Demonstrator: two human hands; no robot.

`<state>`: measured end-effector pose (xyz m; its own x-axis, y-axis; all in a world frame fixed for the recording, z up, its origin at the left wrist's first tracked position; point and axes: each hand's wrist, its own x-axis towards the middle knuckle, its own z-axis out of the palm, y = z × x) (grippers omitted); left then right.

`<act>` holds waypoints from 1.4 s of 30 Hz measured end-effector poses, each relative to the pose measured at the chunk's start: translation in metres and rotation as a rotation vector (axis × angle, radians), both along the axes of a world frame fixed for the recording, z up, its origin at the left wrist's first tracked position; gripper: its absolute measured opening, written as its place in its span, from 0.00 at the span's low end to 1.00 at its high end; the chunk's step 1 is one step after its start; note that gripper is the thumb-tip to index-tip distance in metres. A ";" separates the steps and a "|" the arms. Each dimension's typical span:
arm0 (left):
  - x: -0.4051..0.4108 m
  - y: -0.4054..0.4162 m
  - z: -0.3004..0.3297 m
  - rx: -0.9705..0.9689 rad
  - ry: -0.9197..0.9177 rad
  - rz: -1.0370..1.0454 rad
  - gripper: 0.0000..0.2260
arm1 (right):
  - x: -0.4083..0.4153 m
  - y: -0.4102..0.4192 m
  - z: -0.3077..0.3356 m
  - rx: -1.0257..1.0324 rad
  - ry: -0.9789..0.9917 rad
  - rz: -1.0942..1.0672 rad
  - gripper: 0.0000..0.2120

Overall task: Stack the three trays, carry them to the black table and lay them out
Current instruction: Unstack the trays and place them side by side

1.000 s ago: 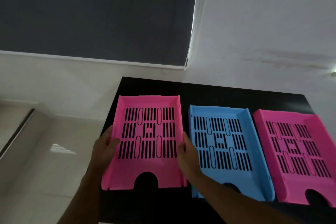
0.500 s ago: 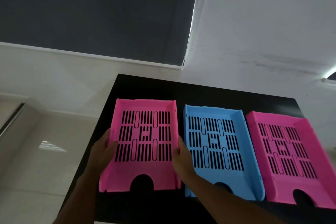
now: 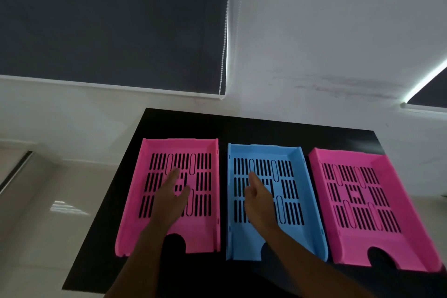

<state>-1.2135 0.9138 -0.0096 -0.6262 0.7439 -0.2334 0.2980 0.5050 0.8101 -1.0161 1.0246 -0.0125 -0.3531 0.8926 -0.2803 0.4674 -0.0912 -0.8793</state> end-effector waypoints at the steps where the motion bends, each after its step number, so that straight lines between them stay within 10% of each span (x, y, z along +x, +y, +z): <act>1: 0.013 0.006 0.001 0.005 -0.007 -0.031 0.29 | 0.012 0.007 0.002 0.019 0.003 -0.025 0.25; 14: 0.111 0.050 -0.026 -0.109 -0.206 -0.081 0.42 | 0.166 0.058 -0.012 0.235 -0.168 -0.390 0.12; 21: 0.129 0.048 -0.041 -0.129 -0.058 -0.102 0.39 | 0.200 0.058 -0.038 -0.008 -0.257 -0.156 0.40; 42: 0.142 0.046 -0.036 -0.147 0.044 -0.084 0.31 | 0.201 0.066 -0.048 0.010 -0.215 0.010 0.26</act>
